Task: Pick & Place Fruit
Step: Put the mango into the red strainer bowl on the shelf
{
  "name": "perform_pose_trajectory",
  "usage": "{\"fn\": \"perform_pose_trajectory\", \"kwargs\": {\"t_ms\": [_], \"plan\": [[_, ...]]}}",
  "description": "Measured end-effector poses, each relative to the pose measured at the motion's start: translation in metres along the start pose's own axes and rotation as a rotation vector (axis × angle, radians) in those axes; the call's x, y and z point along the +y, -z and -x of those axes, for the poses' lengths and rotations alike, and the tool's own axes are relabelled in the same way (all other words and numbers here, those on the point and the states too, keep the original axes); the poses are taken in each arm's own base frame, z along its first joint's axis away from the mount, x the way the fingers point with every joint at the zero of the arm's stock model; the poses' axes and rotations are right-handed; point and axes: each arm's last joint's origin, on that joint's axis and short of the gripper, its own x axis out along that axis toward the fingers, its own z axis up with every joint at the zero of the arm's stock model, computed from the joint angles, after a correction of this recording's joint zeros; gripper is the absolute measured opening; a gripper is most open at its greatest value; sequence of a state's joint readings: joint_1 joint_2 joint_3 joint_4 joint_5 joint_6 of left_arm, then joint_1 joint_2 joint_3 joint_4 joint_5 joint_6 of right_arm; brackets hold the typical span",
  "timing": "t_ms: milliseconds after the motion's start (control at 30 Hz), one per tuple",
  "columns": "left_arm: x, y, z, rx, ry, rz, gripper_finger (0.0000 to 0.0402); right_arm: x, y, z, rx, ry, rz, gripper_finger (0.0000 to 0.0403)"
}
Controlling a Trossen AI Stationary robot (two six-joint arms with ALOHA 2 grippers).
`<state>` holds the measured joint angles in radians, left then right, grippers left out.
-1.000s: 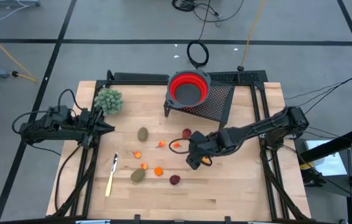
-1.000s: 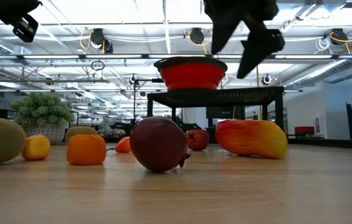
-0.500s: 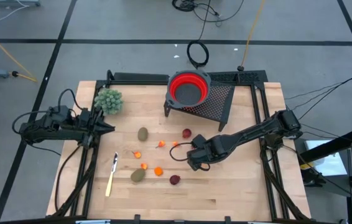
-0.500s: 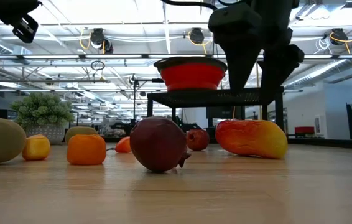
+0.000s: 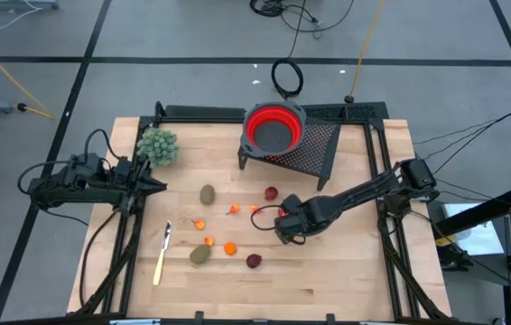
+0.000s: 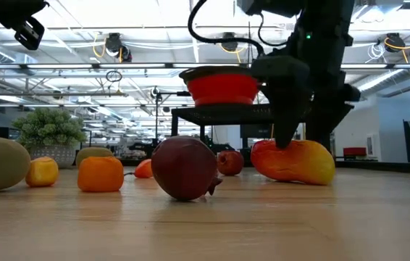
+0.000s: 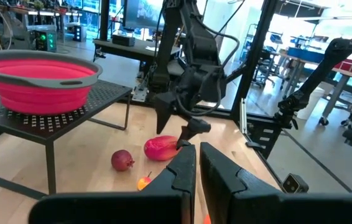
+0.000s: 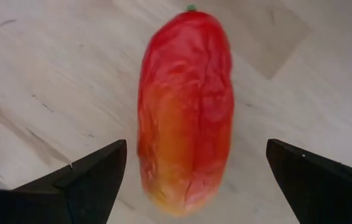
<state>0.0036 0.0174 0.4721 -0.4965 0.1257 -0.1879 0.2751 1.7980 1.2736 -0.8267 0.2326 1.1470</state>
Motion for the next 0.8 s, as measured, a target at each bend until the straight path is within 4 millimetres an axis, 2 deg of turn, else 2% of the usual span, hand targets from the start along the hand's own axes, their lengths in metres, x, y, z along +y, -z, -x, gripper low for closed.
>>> {"fn": "perform_pose_trajectory", "kwargs": {"t_ms": [400,800], "plan": [[0.0,0.0,0.0,-0.001,-0.003,0.006,0.0021,-0.01,0.003,-0.036,-0.001,-0.138,-0.013,0.0377],[0.0,0.0,0.0,-0.001,-0.005,0.005,0.0021,-0.012,0.006,-0.041,-0.006,-0.163,0.03,0.0377]]}}
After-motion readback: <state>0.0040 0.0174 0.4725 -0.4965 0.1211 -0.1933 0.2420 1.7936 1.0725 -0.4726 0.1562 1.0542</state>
